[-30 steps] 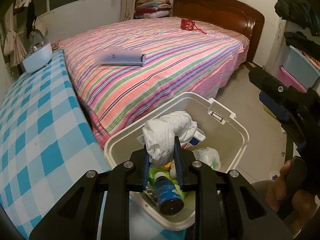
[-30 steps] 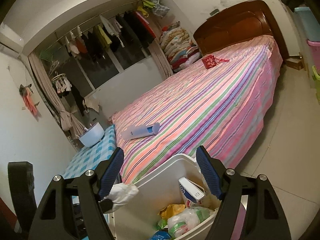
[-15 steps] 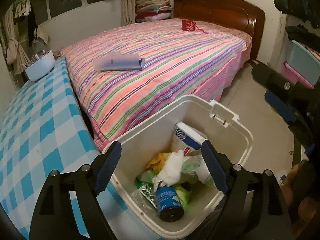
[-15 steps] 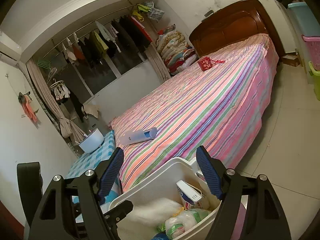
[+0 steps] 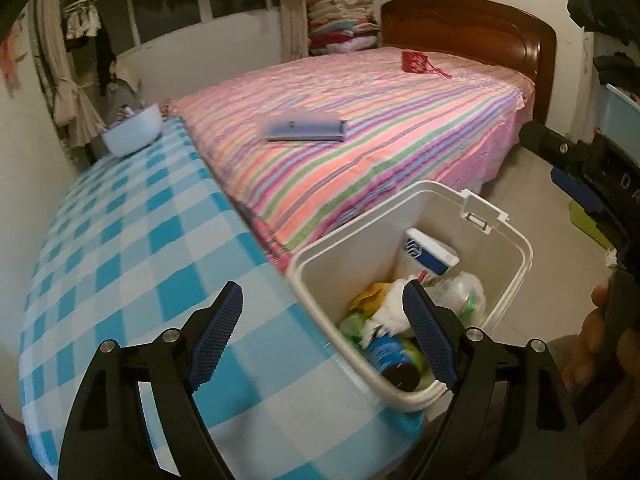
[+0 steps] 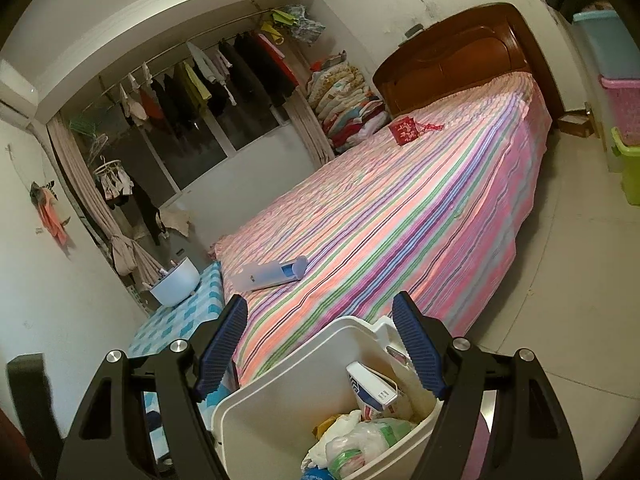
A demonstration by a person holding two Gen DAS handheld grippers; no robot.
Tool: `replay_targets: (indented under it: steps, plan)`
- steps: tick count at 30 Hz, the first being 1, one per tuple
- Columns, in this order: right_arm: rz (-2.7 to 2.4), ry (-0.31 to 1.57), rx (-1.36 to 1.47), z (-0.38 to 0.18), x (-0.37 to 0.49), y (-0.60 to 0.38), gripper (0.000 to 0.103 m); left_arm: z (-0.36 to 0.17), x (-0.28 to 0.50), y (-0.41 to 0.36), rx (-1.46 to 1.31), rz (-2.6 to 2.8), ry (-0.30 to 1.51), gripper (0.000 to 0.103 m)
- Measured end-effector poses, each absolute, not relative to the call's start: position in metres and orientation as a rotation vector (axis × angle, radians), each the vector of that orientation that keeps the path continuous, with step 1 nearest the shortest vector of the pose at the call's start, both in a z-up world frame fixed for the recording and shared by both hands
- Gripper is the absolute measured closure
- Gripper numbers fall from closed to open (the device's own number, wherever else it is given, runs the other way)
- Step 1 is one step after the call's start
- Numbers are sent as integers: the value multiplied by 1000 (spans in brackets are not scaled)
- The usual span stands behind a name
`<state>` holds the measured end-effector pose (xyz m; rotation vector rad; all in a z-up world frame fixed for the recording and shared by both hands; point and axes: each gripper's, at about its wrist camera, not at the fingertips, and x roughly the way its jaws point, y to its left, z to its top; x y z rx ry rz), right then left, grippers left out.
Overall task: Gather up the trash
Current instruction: 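Withdraw both open tools from the bin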
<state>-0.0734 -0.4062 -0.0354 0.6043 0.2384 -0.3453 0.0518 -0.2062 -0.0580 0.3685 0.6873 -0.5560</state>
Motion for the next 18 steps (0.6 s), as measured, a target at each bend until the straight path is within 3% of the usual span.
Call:
replay_targets:
  steps: [5,8,18]
  plan:
    - [-316,325,546,-24,-90,-387,30,-43,34,-170,343,-499,655,21]
    - [-286,389,478,-12,-111,-361,30,-35,21,-149,318,-482,642,12]
    - [-207,484,292,-7,-153,-294,28,-15,-17,-95,259,-433,596,11]
